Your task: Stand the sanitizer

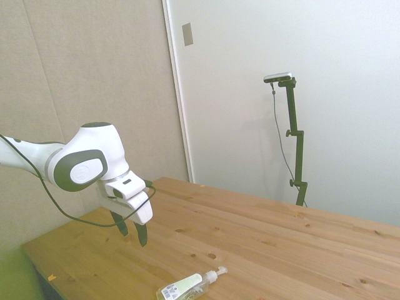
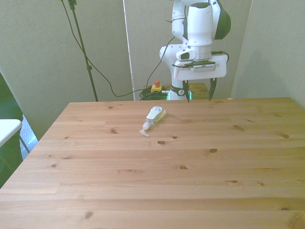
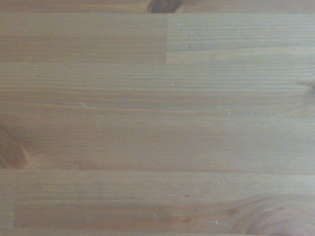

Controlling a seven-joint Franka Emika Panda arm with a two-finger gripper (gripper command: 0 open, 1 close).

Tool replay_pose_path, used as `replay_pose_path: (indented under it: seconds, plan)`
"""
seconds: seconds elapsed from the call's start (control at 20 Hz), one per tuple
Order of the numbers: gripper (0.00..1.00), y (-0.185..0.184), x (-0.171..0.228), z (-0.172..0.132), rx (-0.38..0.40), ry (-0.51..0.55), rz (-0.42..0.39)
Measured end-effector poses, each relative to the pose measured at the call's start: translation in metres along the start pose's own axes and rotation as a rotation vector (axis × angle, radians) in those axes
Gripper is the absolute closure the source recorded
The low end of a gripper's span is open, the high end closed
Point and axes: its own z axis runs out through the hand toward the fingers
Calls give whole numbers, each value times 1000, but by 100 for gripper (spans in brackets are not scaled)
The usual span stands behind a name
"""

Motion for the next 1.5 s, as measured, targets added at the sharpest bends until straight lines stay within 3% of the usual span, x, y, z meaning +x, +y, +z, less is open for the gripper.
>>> replay_pose_path:
  seconds: [0.35, 0.7, 1.1, 1.5]
  plan:
    - [0, 17, 26, -6, 6, 38, 63]
    - [0, 93, 113, -20, -15, 111, 254]
    - [0, 124, 190, 17, -40, 100, 345]
    - [0, 117, 212, 53, -47, 87, 348]
